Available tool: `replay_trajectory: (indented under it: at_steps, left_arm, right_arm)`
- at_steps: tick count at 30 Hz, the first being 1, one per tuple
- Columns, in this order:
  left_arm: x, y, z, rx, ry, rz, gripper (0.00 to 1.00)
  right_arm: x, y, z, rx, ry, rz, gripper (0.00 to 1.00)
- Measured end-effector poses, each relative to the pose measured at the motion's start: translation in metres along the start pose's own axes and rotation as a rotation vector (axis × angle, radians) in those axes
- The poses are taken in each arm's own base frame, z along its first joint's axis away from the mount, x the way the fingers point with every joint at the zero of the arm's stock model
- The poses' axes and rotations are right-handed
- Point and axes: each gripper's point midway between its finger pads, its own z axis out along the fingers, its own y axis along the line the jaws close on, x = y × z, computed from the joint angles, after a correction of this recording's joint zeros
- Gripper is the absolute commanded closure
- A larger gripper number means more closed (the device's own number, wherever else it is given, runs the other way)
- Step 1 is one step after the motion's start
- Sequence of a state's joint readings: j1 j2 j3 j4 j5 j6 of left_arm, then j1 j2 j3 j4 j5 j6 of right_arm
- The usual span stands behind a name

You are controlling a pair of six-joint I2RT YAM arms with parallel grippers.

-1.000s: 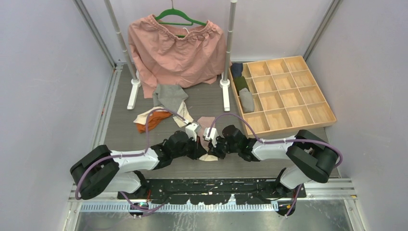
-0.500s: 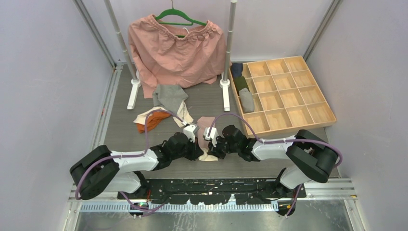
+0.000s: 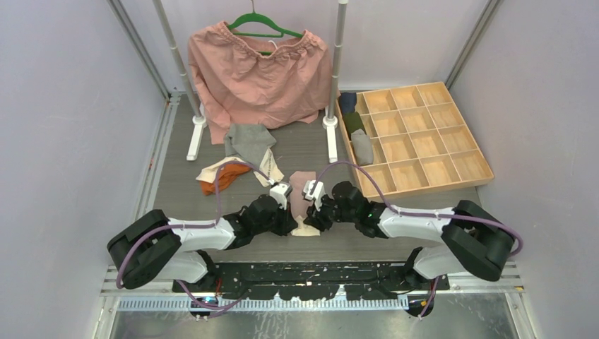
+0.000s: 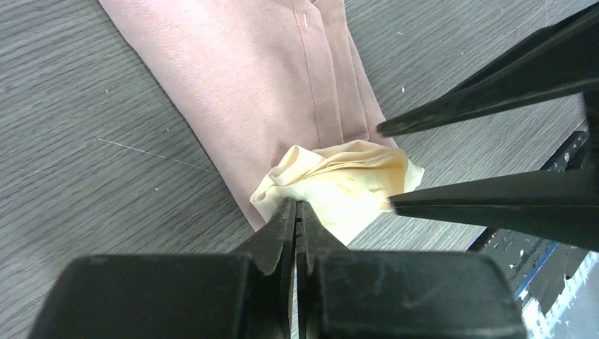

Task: Roll the underwear
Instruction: Roll the underwear to the center of the board.

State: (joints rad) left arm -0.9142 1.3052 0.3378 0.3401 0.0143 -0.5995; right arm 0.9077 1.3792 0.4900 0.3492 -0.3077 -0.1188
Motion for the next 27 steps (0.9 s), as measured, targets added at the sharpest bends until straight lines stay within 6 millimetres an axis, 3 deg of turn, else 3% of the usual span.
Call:
replay_trajectory:
  at_steps: [4,7,11,13,21,27]
  left_arm:
    - [0.000,0.000,0.000,-0.003,-0.002,0.000,0.99]
    - [-0.001,0.000,0.000,-0.003,-0.002,0.000,0.99]
    - [-0.001,0.000,0.000,-0.004,-0.002,0.000,0.99]
    - [-0.001,0.000,0.000,-0.004,-0.002,0.000,0.99]
    - [-0.002,0.000,0.002,-0.005,0.000,0.000,0.99]
    - [-0.002,-0.001,0.003,-0.005,0.001,0.000,0.99]
  right_arm:
    - [-0.021,-0.005,-0.015,0.055,-0.069,0.003,0.60]
    - [-0.027,-0.007,-0.029,0.095,-0.100,0.016,0.68]
    - [-0.034,-0.002,-0.046,0.099,-0.136,0.028,0.98]
    - [-0.036,0.004,-0.051,0.078,-0.161,0.042,0.99]
    - [-0.014,0.033,-0.035,-0.039,-0.102,0.115,0.99]
    - [0.018,0.044,-0.015,-0.067,0.012,0.155,0.99]
